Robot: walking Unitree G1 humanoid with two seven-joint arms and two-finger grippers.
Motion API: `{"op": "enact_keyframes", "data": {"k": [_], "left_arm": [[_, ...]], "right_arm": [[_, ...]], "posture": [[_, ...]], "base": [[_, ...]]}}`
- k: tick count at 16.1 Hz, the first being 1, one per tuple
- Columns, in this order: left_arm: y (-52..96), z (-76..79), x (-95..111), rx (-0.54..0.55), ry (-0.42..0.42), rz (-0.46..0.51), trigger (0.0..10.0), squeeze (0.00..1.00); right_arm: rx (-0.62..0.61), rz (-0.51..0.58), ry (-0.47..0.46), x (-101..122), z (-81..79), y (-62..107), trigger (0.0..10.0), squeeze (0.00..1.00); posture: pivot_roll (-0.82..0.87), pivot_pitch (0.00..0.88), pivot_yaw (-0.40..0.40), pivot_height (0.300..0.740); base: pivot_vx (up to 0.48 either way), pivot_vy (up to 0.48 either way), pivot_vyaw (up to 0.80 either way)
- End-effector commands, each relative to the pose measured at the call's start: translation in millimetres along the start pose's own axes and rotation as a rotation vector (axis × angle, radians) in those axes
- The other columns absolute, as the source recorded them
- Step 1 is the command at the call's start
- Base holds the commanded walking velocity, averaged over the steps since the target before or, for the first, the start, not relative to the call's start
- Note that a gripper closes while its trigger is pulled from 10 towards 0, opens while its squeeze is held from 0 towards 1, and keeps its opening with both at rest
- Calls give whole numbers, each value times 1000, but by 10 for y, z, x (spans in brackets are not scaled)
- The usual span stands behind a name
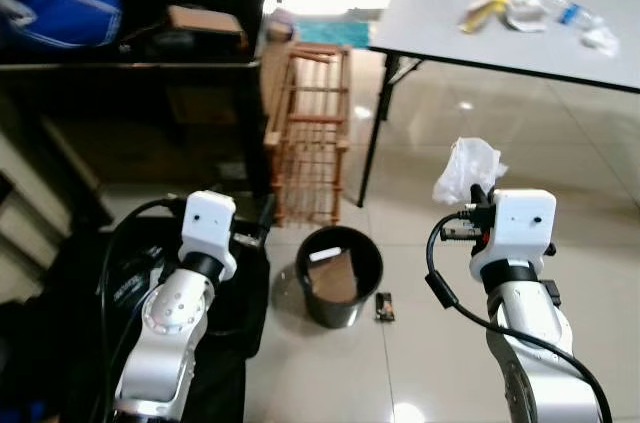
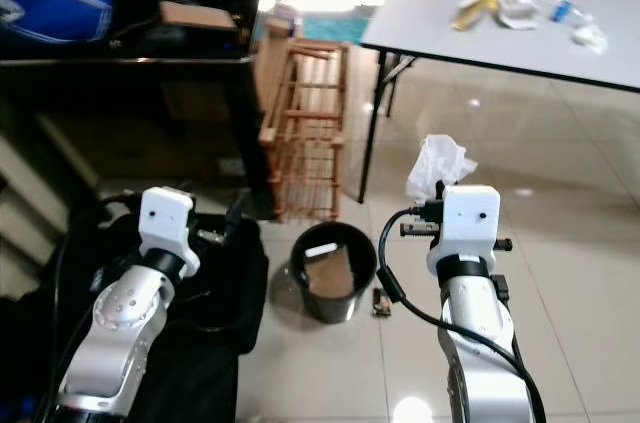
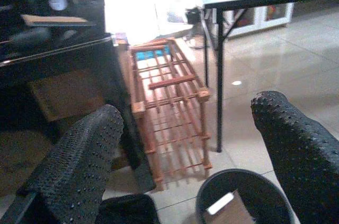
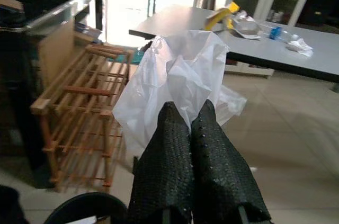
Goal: Picking trash to rubbish bin
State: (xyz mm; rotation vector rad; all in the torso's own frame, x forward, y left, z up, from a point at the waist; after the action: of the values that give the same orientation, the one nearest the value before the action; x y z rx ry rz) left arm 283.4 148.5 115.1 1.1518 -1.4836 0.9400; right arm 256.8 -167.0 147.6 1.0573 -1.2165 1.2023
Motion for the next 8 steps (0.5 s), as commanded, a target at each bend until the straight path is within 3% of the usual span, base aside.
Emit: {"op": "enact_keyframes", "data": {"k": [1, 8], "left_arm": [[-1, -28, 35, -2, -11, 17, 10000, 0], [19, 0, 3, -14, -19, 10, 10000, 0]], "right_arm": [[-5, 13, 2, 23, -1, -21, 10000, 0], [-2, 14, 10, 19, -10, -16, 10000, 0]], "posture": [[-24, 87, 30, 740], [-27, 90, 30, 740]], "base": [[416, 0, 0], [410, 0, 0]]}}
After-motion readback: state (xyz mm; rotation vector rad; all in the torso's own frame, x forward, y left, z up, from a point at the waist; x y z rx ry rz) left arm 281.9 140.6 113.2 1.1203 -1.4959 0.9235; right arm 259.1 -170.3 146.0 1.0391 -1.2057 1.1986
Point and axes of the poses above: a point about 5 cm out from each wrist's last joint towards the gripper, its own y axis pointing back from the gripper into the wrist, its own x axis along the axis of the wrist's last joint, z = x × y, the point moved 1 cm from there along -y, pointing out of the wrist towards the gripper, and after that the axes turned 3 degrees about -y, right-handed, at the moved point
